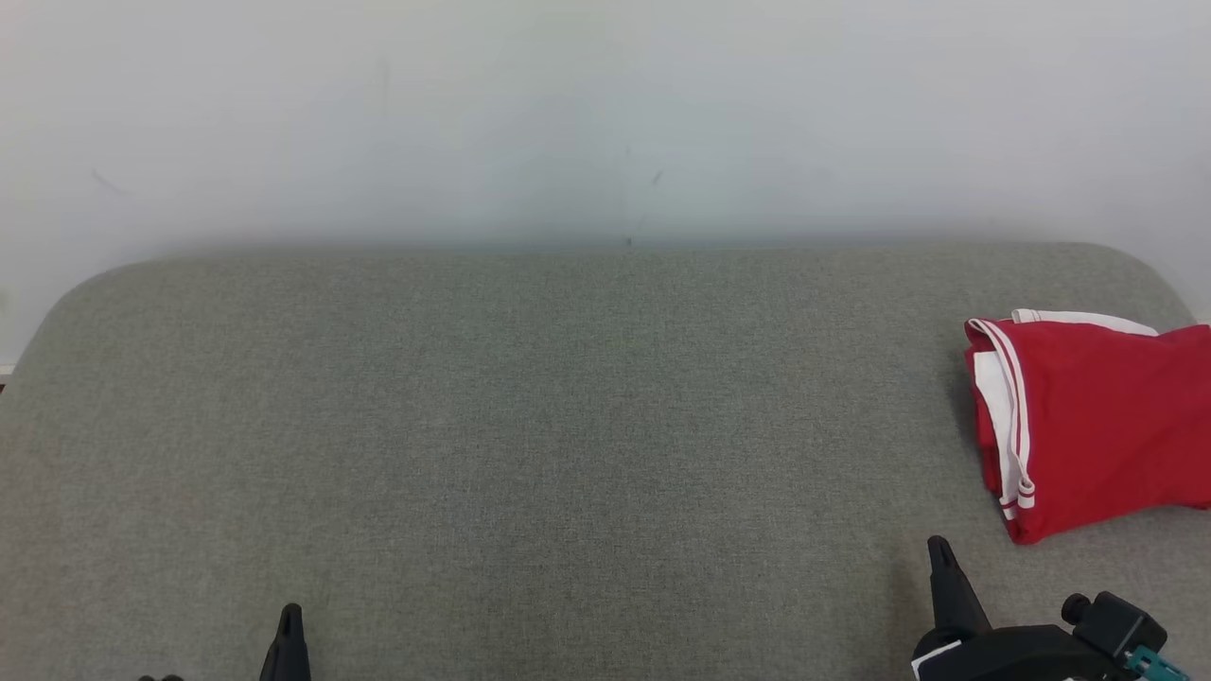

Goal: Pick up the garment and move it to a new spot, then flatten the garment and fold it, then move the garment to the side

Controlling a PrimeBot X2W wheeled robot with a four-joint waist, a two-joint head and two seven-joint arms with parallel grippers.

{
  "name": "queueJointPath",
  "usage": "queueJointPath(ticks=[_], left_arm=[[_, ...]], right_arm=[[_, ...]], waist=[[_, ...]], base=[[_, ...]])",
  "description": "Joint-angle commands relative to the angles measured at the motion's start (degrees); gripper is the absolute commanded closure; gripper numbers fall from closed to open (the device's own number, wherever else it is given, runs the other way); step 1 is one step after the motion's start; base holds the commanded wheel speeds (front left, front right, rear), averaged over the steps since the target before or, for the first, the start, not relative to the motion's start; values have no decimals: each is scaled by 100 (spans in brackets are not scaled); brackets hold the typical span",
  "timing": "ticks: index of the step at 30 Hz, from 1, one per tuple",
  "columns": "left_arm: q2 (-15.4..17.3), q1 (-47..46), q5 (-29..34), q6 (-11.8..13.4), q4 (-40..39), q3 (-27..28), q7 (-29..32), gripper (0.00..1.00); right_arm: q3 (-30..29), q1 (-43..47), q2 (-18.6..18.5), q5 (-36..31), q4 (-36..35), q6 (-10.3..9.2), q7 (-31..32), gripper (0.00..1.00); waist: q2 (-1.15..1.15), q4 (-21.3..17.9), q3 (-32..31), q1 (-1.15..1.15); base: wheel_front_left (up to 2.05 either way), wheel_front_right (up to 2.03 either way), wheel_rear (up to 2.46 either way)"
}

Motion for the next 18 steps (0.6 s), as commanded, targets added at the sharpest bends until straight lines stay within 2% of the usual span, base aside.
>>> queueJointPath(ticks=[1, 18], left_arm=[[34, -138, -159, -17, -103, 26, 25, 100], [40, -251, -1390, -66, -230, 111, 330, 100]], right_arm=[[-24, -142, -2, 174, -93, -4, 29, 100], [-131, -177, -2, 1386, -279, -5, 336, 100]], waist=[[0, 2, 1, 0], [0, 30, 19, 0]], base=[[0, 0, 0], [0, 0, 0]])
